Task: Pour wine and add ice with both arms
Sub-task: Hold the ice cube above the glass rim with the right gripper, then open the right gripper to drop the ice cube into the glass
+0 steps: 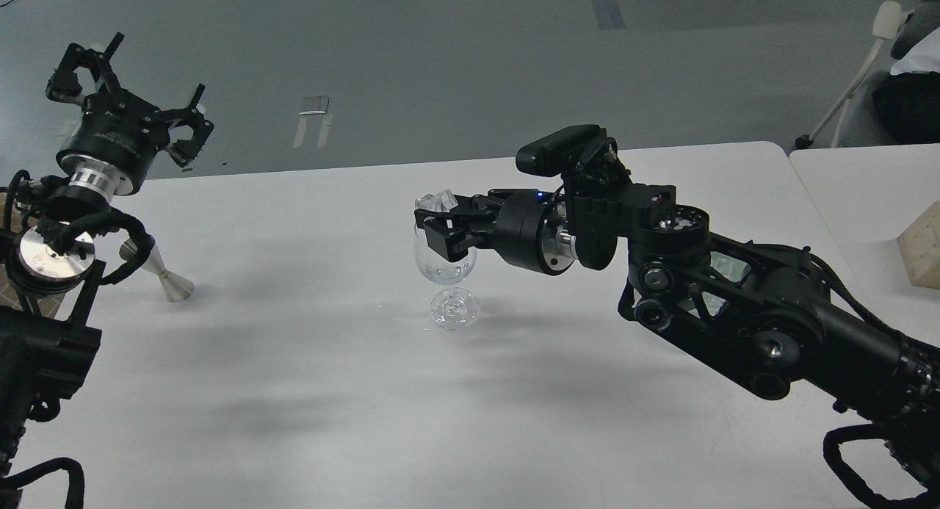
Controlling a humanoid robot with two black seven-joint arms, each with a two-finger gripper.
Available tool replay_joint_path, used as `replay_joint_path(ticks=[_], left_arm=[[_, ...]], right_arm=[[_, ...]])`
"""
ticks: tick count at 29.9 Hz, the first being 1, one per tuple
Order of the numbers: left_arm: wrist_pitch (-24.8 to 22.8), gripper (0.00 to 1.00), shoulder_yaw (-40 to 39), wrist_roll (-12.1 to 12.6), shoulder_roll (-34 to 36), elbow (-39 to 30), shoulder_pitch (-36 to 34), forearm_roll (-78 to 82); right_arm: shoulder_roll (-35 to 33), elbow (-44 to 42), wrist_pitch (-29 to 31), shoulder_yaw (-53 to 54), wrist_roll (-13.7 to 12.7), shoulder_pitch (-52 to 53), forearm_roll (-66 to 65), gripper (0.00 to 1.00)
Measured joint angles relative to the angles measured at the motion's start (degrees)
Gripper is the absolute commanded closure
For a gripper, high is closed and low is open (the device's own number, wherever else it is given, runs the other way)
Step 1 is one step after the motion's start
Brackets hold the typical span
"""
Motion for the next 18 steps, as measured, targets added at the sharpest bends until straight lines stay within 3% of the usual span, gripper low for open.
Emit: replay_joint_path(ticks=[7, 18], left_arm=[[0.0, 0.02, 0.0, 0.0, 0.0, 0.2, 0.0, 0.0], [-0.1, 0.02, 0.0, 0.0, 0.1, 0.3, -0.1, 0.0]], right_arm=[[0.2, -0.7, 0.0, 0.1, 0.0, 0.0, 0.1, 0.21], [0.4, -1.9, 0.0, 0.4, 0.0, -0.1, 0.5, 0.19]])
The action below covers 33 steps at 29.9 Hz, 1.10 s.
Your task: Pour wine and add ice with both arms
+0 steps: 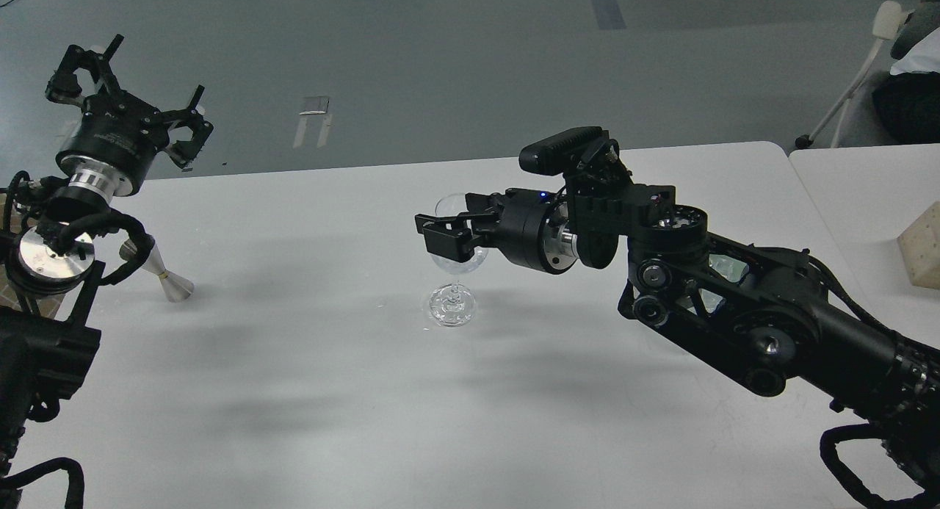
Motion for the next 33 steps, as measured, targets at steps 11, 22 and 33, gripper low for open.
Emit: replay_joint_path(ticks=[11, 22, 33], left_arm=[[0.0, 0.02, 0.0, 0.0, 0.0, 0.0, 0.0, 0.0], [0.0, 0.02, 0.0, 0.1, 0.0, 0.0, -0.5, 0.0], [0.0, 0.02, 0.8, 0.2, 0.0, 0.1, -0.7, 0.1]], right_arm=[[1.6, 0.3, 0.0, 1.1, 0.0, 0.2, 0.2, 0.14], [2.0, 0.3, 0.0, 7.4, 0.0, 0.7, 0.3, 0.03], [5.5, -0.1, -0.4, 26.6, 0.2, 0.4, 3.6, 0.0]])
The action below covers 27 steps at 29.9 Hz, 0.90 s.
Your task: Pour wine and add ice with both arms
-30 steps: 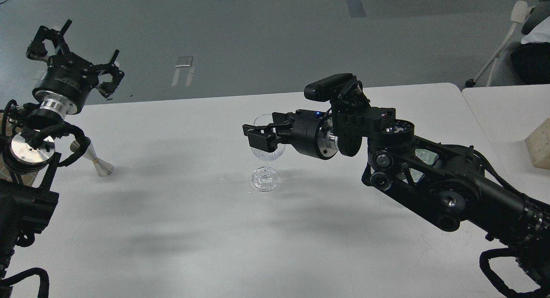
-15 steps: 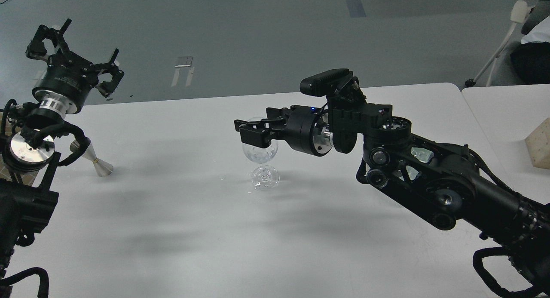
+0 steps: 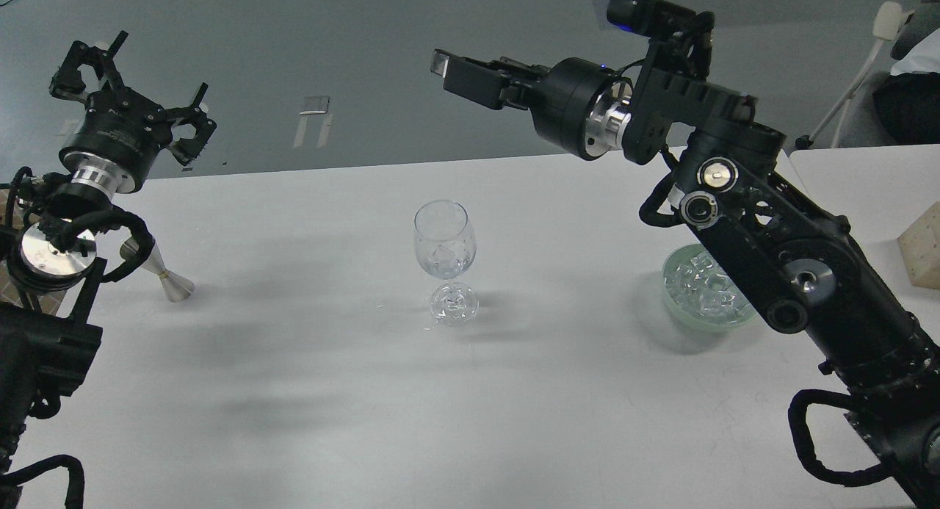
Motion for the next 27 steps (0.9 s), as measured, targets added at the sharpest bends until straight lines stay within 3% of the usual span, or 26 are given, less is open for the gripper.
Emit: replay_joint_path(ticks=[9, 18, 27], left_arm=[[0.1, 0.02, 0.2, 0.1, 0.3, 0.0, 0.0, 0.2], [0.0, 0.02, 0.5, -0.1, -0.3, -0.1, 0.6, 0.1], [-0.1, 0.02, 0.9, -0.1, -1.9, 0.3, 0.7, -0.1]], right_arm=[[-0.3, -1.3, -10.4, 10.1, 0.5, -2.6, 22.4, 0.0], [-0.5, -2.6, -20.1, 19.7, 0.5, -4.6, 26.5, 0.0], [-0.6, -15.4, -23.1, 30.1, 1.3, -4.7, 50.0, 0.0]])
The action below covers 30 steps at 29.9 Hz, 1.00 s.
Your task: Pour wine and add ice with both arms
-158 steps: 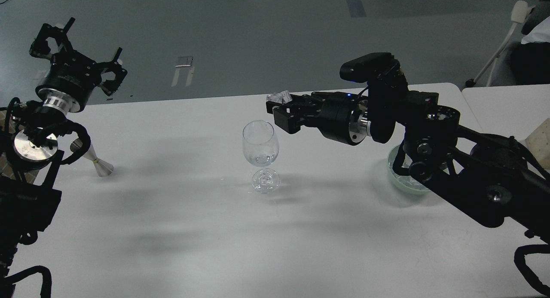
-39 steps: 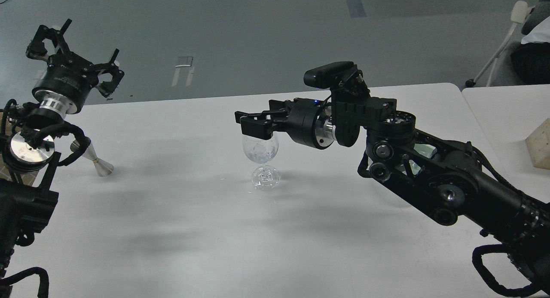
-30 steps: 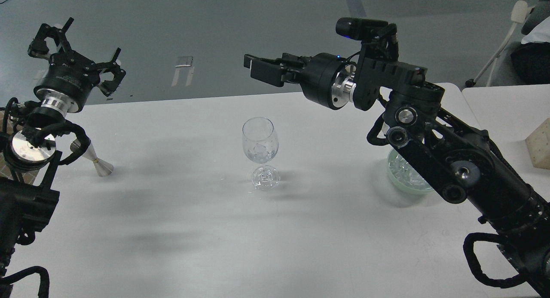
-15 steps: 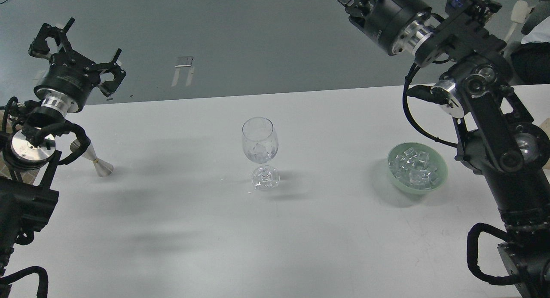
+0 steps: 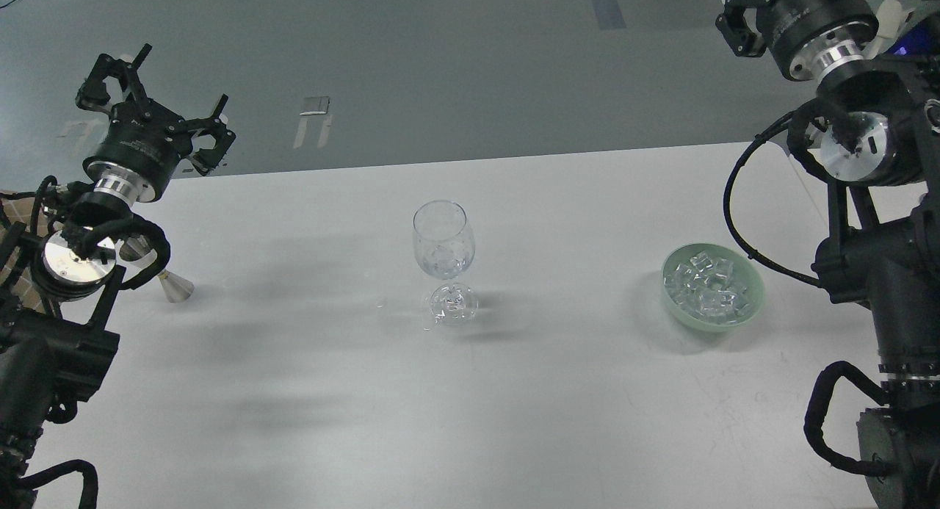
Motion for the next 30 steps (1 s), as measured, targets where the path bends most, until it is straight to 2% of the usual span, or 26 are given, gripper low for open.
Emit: replay_joint_path(ticks=[5, 9, 30], left_arm=[[0.0, 0.02, -0.1, 0.0, -0.7, 0.3, -0.4, 0.0], [-0.1, 0.02, -0.1, 0.0, -0.7, 1.3, -0.6, 0.0], [0.0, 0.02, -2.1, -0.1, -0.5, 1.9, -0.7, -0.1]], right_arm=[[-0.1, -5.7, 0.0, 2.4, 2.2, -0.4, 11.3, 0.0], [0.2, -6.9, 0.0, 2.9, 3.0, -1.0, 16.9, 0.0], [2.4, -6.6, 0.2, 6.3, 3.5, -1.4, 18.3, 0.0]])
